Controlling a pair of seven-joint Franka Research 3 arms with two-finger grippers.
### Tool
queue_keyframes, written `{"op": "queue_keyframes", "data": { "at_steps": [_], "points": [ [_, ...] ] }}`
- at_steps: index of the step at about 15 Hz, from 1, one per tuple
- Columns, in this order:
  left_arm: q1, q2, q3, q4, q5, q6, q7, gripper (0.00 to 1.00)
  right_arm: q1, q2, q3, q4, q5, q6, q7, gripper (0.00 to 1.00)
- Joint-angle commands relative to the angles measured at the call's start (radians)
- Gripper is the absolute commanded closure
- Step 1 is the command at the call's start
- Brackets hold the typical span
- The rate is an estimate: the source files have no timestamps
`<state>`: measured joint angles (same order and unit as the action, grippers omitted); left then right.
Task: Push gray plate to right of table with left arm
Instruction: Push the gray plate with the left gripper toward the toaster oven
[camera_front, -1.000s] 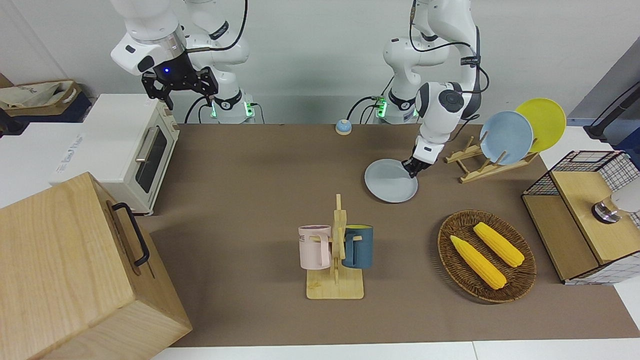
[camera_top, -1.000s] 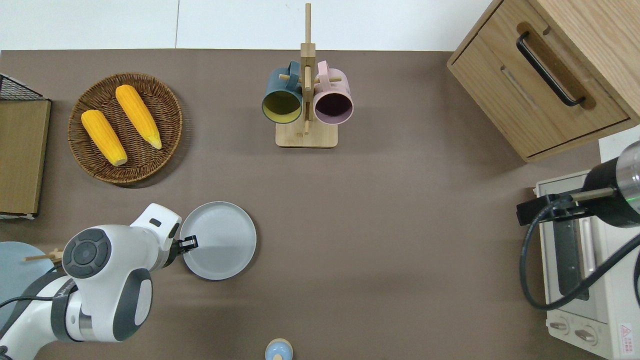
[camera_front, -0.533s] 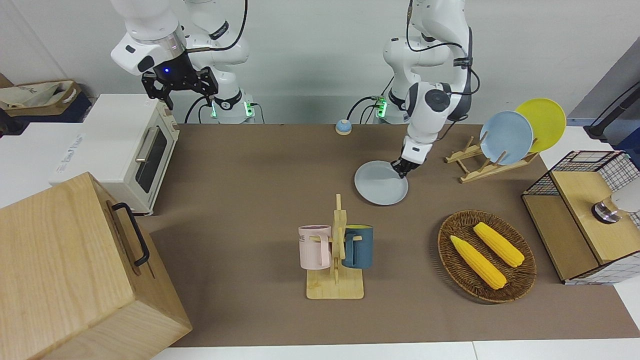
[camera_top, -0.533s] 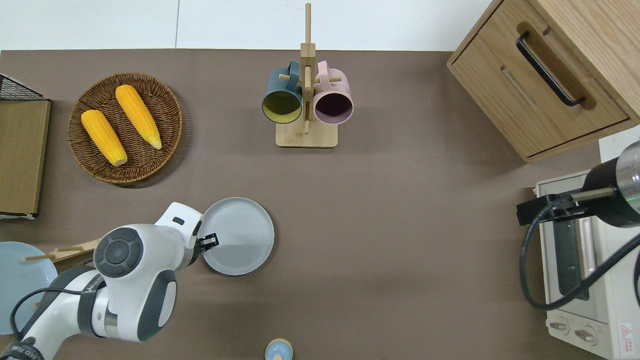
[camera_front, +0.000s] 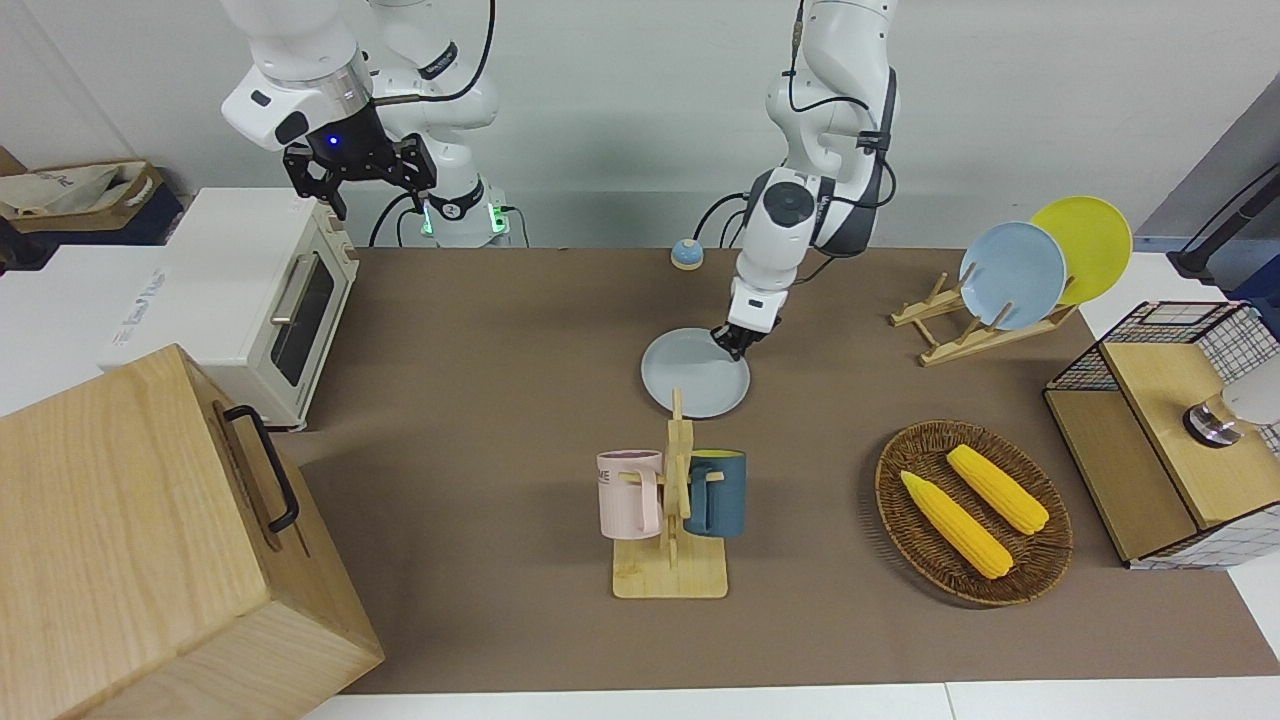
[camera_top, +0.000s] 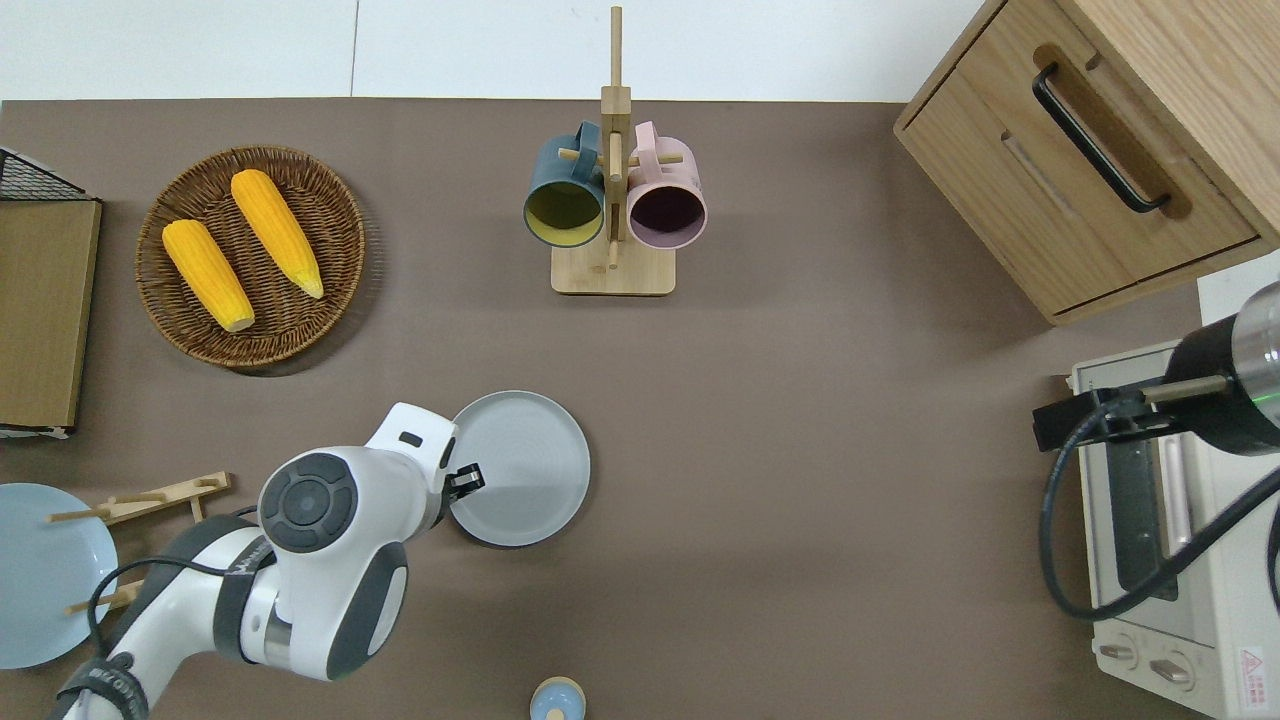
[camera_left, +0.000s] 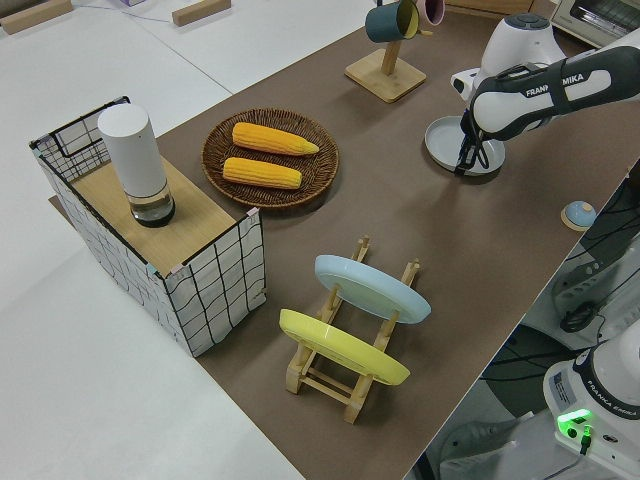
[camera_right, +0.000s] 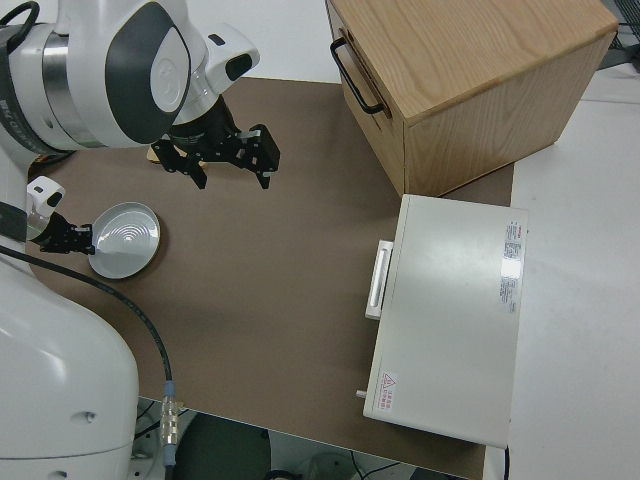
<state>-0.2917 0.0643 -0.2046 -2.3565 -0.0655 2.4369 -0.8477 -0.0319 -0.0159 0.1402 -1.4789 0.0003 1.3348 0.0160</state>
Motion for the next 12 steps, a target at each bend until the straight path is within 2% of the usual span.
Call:
{"op": "queue_keyframes", "data": {
  "at_steps": [1, 6, 10, 12],
  "points": [
    [-0.113, 0.113, 0.004, 0.077, 0.0, 0.007, -0.138, 1.0, -0.019, -0.002, 0.016, 0.009, 0.004, -0.016, 0.012, 0.017],
    [-0.216, 0.192, 0.005, 0.181, 0.006, 0.005, -0.286, 1.0, -0.019, -0.002, 0.016, 0.009, 0.004, -0.016, 0.012, 0.017],
    [-0.279, 0.239, 0.004, 0.239, 0.088, 0.005, -0.439, 1.0, -0.019, -0.002, 0.016, 0.009, 0.004, -0.016, 0.013, 0.017],
    [-0.303, 0.275, 0.004, 0.29, 0.107, -0.004, -0.474, 1.0, -0.019, -0.002, 0.016, 0.009, 0.004, -0.016, 0.012, 0.017]
  ]
}}
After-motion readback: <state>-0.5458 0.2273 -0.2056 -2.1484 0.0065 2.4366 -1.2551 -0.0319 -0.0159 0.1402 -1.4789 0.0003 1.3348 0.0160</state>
